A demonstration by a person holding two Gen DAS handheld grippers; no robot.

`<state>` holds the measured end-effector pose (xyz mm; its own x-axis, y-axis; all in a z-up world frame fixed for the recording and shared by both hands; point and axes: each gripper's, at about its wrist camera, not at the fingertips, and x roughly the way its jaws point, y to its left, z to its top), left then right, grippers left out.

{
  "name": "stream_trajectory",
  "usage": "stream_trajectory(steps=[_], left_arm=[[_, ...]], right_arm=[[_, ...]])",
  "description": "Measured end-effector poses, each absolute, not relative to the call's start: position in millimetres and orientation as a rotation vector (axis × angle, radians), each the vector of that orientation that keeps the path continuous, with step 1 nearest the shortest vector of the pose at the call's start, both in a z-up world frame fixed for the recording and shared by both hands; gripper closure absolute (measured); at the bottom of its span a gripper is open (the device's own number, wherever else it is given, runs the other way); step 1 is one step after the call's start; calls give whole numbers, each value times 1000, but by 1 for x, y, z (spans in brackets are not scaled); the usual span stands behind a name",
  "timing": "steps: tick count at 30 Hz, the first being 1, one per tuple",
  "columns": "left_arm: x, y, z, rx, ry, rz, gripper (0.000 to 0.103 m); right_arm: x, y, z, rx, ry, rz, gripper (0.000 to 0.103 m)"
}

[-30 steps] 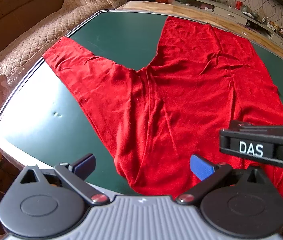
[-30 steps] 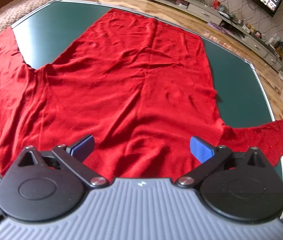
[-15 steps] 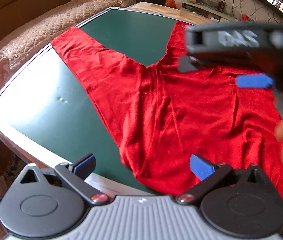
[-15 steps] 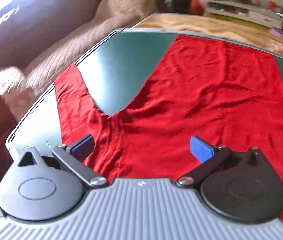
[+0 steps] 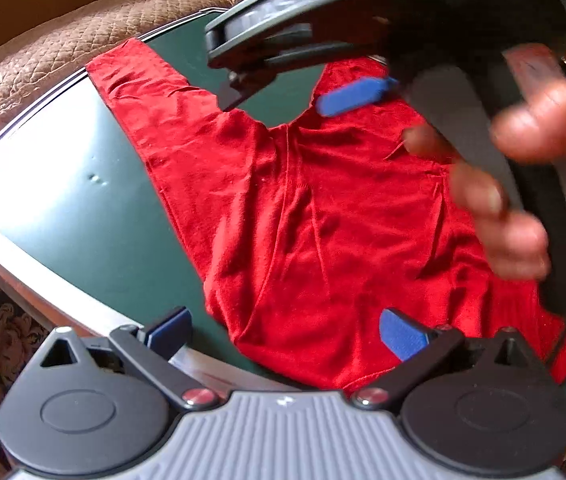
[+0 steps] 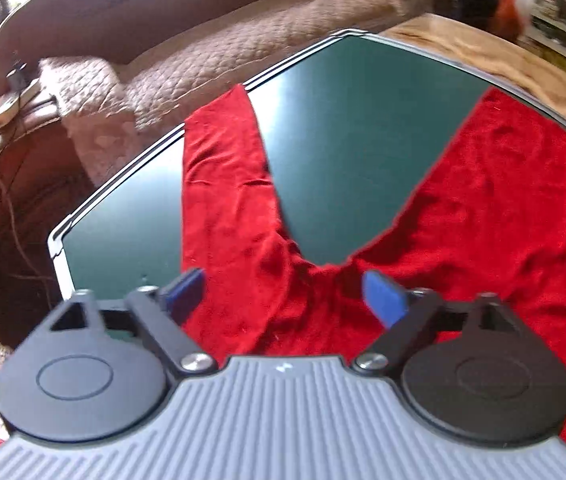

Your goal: Fold clothes

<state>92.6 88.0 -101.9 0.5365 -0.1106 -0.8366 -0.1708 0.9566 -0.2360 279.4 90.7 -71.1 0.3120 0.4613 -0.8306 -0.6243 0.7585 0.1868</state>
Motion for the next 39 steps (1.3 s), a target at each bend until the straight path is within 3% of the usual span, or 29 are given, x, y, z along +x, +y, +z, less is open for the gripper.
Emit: stream_trajectory(steps=[11, 15, 19, 20, 21, 24, 31, 39], left_arm=[[91, 89, -102, -304, 1012, 50, 0], [92, 95, -101, -325, 1009, 58, 0], [93, 100, -99, -349, 1011, 69, 0], [94, 100, -99, -348, 1010, 72, 0], [94, 101, -98, -346, 1009, 74, 0], [96, 103, -97, -342, 1006, 85, 0], [103, 116, -93, -369, 990, 113, 0], [113, 112, -85, -367, 962, 79, 0]], right_arm=[[313, 148, -83, -278, 1078, 743, 26], [332, 149, -103, -257, 1134, 727, 49], [337, 144, -111, -231, 1167, 757, 54], [338, 143, -112, -224, 1175, 766, 62], [339, 143, -112, -215, 1181, 776, 78], [338, 139, -111, -209, 1176, 800, 94], [334, 99, -76, -109, 1084, 838, 96], [307, -14, -33, -30, 1027, 785, 96]])
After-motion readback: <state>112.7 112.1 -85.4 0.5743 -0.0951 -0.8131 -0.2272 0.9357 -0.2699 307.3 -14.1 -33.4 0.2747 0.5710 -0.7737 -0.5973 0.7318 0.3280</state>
